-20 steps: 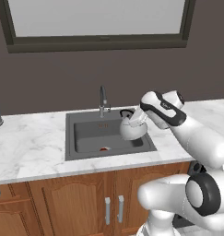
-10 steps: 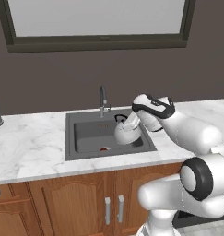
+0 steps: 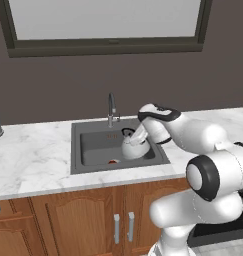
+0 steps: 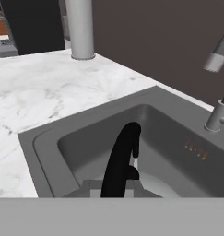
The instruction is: Open the cabinet, pick the kettle from the cabinet, and place it in the sink.
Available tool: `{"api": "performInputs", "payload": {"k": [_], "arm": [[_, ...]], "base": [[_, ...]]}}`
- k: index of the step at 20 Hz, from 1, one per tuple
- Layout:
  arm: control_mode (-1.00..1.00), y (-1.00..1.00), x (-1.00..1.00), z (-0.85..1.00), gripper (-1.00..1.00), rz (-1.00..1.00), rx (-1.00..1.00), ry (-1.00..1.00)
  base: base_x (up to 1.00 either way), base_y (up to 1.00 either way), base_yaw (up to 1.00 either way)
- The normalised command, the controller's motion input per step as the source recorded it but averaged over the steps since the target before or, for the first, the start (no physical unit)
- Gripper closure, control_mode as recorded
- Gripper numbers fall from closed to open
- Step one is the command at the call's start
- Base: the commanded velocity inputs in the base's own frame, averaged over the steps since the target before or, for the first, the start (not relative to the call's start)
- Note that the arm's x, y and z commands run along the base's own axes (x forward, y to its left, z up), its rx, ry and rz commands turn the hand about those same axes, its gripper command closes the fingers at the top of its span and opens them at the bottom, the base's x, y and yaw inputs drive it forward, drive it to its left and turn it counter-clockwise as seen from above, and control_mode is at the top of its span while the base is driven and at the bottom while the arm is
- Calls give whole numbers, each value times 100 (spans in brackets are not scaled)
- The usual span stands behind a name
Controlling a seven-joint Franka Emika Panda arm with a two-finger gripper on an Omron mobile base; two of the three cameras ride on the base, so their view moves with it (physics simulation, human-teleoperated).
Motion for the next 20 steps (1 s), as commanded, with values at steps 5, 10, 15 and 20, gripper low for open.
{"api": "performInputs", "payload": {"k": [5,10,15,20], "arm": [[-100,0,23,-16,100,0,0,0],[-100,0,22,-13,100,0,0,1],[-100,0,21,-13,100,0,-1,6],[-100,6,16,-9,100,0,-3,4]], "base": [[0,0,0],[0,0,0],[0,0,0],[0,0,0]]}}
